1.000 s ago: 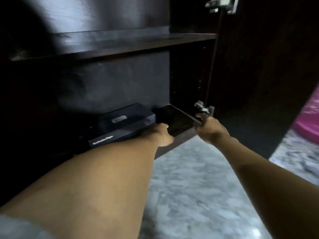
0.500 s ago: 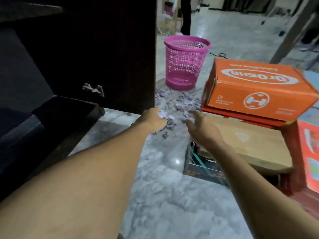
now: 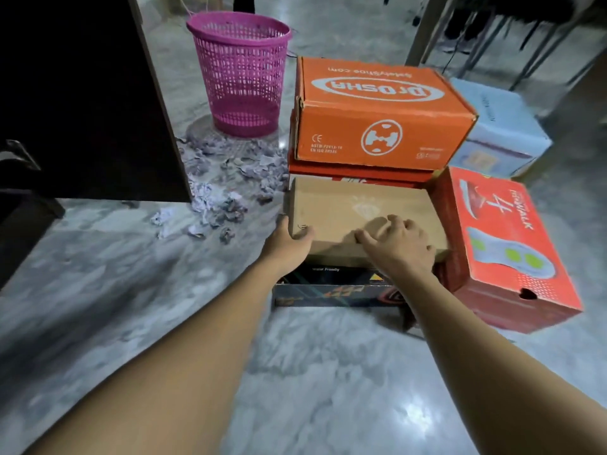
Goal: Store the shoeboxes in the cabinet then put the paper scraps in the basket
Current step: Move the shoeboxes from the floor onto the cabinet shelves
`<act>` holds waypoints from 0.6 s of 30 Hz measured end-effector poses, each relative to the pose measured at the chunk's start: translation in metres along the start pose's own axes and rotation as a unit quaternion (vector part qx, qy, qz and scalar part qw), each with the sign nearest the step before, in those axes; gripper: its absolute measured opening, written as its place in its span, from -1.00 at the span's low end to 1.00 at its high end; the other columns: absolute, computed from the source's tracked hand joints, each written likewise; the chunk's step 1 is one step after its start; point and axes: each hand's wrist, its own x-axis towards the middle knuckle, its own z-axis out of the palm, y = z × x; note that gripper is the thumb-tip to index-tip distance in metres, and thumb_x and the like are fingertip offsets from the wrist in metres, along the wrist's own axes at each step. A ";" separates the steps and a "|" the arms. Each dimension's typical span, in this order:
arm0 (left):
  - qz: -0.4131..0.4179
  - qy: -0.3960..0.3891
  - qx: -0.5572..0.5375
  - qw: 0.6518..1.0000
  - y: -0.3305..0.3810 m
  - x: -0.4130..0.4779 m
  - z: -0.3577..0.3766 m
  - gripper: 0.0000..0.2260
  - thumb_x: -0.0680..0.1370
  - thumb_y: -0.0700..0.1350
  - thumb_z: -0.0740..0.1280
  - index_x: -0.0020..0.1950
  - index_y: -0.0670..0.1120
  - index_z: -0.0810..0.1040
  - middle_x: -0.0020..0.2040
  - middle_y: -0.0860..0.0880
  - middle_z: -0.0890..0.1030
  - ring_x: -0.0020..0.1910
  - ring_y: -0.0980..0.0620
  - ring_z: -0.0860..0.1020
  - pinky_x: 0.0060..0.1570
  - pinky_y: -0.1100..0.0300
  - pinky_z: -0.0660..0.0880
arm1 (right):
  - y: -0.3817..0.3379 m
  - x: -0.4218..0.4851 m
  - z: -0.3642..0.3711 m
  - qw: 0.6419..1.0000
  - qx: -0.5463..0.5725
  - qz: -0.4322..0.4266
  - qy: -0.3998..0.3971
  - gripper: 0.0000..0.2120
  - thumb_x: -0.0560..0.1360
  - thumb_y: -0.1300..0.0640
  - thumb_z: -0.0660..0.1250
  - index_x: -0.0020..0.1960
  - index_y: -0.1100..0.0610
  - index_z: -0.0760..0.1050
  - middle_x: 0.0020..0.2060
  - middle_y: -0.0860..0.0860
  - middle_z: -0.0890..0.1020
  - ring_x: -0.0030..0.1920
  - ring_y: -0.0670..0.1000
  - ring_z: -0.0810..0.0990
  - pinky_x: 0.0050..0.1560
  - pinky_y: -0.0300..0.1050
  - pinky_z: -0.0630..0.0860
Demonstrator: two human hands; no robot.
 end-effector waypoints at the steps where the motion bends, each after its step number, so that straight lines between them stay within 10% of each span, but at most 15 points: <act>1: -0.006 -0.002 -0.007 1.000 -0.001 0.003 0.002 -0.32 0.53 0.32 0.19 0.57 0.09 0.11 0.51 0.05 0.32 0.44 -0.07 0.35 0.39 0.00 0.32 | 0.005 0.003 -0.001 1.000 -0.002 0.012 0.002 -0.23 0.44 -0.44 0.15 0.48 0.01 0.24 0.43 0.15 0.34 0.43 0.23 0.29 0.40 0.20 0.23; 11: -0.023 -0.001 -0.072 0.997 -0.003 0.006 0.003 -0.49 0.60 0.15 0.18 0.52 0.05 0.21 0.40 0.01 0.40 0.28 -0.09 0.43 0.28 -0.04 0.42 | 0.026 0.019 -0.012 0.994 -0.031 0.106 -0.001 0.11 0.21 -0.67 0.08 0.56 -0.03 0.10 0.40 0.27 0.34 0.41 0.29 0.30 0.37 0.21 0.23; 18: -0.034 0.143 -0.082 0.986 -0.033 -0.004 -0.027 -0.66 0.52 0.16 0.22 0.17 -0.02 0.42 0.08 -0.07 0.54 -0.06 -0.06 0.52 -0.24 0.14 0.34 | 0.031 -0.004 0.014 0.975 0.197 0.043 0.091 -0.14 0.36 -0.47 0.28 0.49 -0.03 0.20 0.32 0.13 0.39 0.32 0.14 0.42 0.11 -0.01 0.49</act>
